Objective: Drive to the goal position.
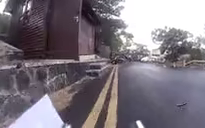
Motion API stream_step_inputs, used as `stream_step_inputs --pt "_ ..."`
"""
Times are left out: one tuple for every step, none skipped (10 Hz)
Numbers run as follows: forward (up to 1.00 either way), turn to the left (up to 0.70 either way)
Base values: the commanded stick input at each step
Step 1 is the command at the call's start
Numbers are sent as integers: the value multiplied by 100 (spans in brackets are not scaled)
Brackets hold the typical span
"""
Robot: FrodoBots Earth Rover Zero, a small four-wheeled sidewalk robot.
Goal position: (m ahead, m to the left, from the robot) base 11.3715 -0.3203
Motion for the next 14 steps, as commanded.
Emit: stream_step_inputs --pt "50 0" --pt "50 0" --pt "50 0" --pt "50 -3" --pt "50 -16" --pt "50 -29" --pt "50 -42" --pt "50 -43" --pt "50 -22" --pt "50 -1" --pt "50 -40" --pt "50 -29" --pt "50 -13" --pt "50 -5"
